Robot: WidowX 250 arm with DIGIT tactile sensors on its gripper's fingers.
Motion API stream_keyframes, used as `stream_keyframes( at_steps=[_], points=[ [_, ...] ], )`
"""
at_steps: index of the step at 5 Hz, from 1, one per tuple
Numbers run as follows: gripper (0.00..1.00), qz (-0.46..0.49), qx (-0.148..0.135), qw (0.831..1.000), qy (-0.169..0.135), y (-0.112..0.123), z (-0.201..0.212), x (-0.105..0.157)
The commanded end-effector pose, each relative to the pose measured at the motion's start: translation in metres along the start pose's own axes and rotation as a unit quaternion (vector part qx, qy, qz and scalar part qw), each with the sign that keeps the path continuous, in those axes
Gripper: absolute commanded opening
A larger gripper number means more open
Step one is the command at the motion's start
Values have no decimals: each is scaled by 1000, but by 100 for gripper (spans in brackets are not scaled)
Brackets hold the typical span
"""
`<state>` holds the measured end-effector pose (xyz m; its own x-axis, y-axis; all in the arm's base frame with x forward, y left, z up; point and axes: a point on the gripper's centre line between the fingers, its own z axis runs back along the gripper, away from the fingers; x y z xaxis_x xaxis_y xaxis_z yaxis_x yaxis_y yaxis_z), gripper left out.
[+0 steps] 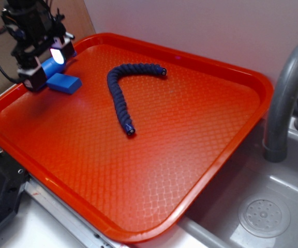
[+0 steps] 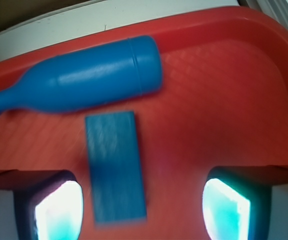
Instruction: Grab the blue block.
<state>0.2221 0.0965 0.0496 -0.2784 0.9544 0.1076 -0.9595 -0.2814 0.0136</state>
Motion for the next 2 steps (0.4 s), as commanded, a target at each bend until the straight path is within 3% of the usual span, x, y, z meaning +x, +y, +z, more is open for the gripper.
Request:
stream_keyframes(
  at_steps=[1, 2],
  points=[
    [100, -87, -39, 995, -19, -2, -16, -1],
    [100, -112, -46, 992, -35, -10, -22, -1]
  ],
)
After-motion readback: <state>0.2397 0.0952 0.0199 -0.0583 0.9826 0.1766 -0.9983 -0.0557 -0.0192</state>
